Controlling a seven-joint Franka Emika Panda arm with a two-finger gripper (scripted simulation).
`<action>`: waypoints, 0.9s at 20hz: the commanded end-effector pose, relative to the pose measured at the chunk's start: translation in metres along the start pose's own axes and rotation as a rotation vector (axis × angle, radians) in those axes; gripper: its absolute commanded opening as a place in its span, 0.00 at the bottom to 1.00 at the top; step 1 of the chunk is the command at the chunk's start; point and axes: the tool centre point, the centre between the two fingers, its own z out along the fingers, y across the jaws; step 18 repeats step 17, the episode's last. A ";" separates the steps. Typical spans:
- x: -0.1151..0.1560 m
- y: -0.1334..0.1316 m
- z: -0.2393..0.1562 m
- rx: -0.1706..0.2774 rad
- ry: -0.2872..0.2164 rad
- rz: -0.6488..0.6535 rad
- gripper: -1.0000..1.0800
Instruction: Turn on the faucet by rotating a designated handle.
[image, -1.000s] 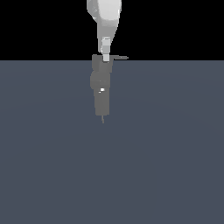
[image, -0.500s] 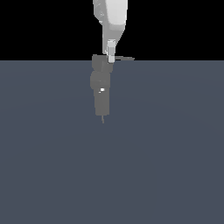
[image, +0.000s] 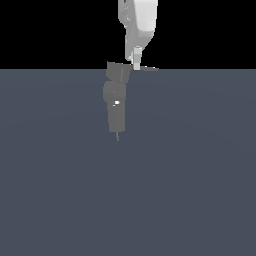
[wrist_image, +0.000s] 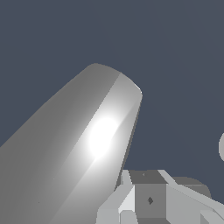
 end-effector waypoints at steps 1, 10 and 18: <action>0.023 -0.003 0.003 -0.003 0.000 0.028 0.00; 0.049 -0.020 0.002 -0.001 -0.001 0.037 0.00; 0.066 -0.031 0.002 0.001 -0.001 0.042 0.00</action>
